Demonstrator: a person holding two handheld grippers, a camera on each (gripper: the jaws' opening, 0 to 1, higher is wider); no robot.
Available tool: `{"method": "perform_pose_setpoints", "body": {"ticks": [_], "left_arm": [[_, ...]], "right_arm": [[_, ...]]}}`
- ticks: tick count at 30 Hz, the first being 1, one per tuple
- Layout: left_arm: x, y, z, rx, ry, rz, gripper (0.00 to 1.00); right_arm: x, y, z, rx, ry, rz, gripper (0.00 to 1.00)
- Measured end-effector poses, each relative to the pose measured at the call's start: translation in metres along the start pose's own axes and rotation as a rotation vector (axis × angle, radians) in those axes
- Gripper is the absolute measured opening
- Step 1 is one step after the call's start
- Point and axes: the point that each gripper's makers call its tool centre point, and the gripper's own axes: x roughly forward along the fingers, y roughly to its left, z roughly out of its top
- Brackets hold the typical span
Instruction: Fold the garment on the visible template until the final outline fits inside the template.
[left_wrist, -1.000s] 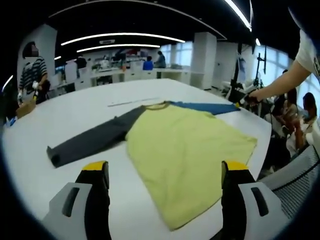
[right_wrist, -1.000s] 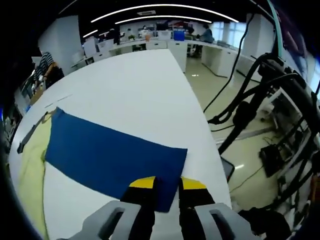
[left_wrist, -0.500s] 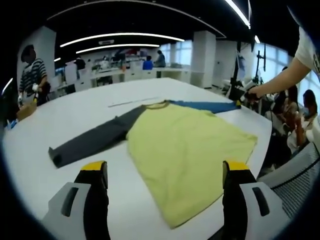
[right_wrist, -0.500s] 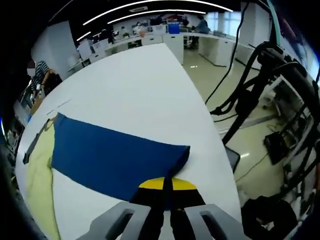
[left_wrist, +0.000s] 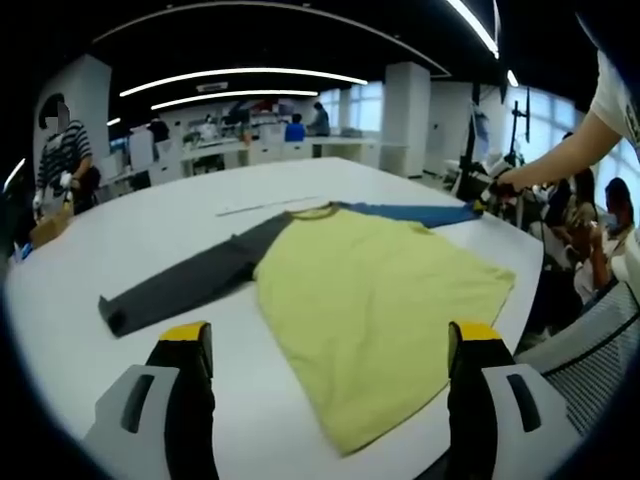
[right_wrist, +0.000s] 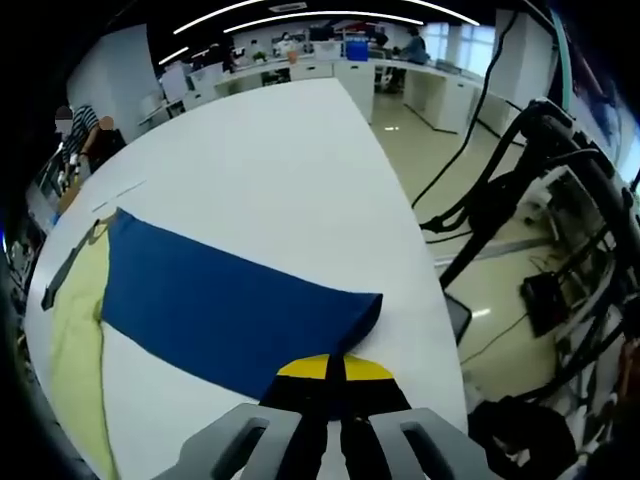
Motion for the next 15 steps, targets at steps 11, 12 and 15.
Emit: {"method": "perform_pose_setpoints", "body": {"ticks": [11, 12, 15], "left_arm": [[0.002, -0.007, 0.001, 0.013, 0.004, -0.02, 0.97], [0.002, -0.008, 0.001, 0.013, 0.006, -0.023, 0.97], [0.003, -0.008, 0.001, 0.012, 0.006, -0.027, 0.98]], "right_arm": [[-0.014, 0.008, 0.012, -0.069, -0.034, -0.01, 0.0], [-0.015, 0.009, 0.013, -0.075, -0.037, -0.009, 0.0], [-0.018, 0.012, 0.019, -0.099, -0.051, -0.015, 0.0]]}}
